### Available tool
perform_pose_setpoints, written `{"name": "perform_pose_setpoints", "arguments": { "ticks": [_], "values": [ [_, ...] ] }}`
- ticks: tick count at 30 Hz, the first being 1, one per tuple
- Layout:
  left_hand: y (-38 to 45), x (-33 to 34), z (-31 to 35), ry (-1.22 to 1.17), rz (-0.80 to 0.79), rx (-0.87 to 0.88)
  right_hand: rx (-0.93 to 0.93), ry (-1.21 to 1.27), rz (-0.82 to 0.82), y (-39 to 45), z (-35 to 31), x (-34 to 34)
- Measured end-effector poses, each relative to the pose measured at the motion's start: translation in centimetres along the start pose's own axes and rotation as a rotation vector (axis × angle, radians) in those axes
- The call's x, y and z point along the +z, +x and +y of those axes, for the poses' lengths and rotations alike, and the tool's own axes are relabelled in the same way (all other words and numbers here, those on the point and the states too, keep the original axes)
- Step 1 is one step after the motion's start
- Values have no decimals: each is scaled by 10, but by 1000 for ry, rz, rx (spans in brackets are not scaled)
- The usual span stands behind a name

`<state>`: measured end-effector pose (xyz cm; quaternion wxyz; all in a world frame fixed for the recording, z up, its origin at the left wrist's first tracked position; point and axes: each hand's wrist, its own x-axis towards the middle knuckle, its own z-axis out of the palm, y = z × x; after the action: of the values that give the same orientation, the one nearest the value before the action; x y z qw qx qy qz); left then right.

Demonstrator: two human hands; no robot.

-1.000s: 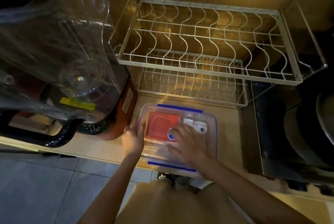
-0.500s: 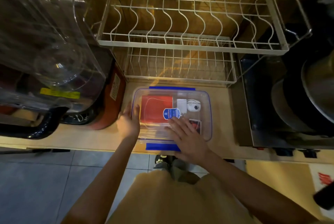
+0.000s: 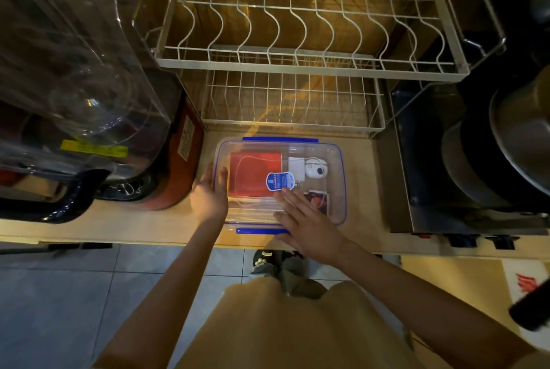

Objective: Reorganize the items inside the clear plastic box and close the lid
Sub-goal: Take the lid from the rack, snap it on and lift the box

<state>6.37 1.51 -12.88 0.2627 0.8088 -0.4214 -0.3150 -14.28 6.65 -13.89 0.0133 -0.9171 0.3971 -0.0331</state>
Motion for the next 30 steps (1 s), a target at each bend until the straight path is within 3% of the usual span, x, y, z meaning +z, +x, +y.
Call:
{"name": "perform_pose_setpoints", "arguments": {
  "ticks": [5, 7, 9, 11, 14, 17, 18, 21, 23, 30],
  "values": [
    [2, 0, -1, -3, 0, 15, -3, 36, 31, 1, 2, -2],
    [1, 0, -1, -7, 1, 15, 37, 212, 26, 2, 2, -6],
    [1, 0, -1, -11, -1, 17, 157, 486, 14, 4, 4, -17],
    [1, 0, -1, -19, -1, 20, 318, 593, 47, 5, 9, -30],
    [1, 0, -1, -24, -1, 13, 616, 474, 155, 1, 28, -34],
    [1, 1, -2, -37, 1, 14, 897, 421, 142, -5, 47, -29],
    [1, 1, -1, -42, 2, 9, 960, 511, 145, -6, 48, -28],
    [1, 0, 0, -51, 5, 4, 1150, 1113, 204, -3, 46, -28],
    [0, 0, 0, -46, 10, 11, 1209, 1274, 235, -3, 45, -32],
    [-3, -4, 4, -12, 4, 34, 1336, 1229, 136, 2, 55, -42]
  ]
}}
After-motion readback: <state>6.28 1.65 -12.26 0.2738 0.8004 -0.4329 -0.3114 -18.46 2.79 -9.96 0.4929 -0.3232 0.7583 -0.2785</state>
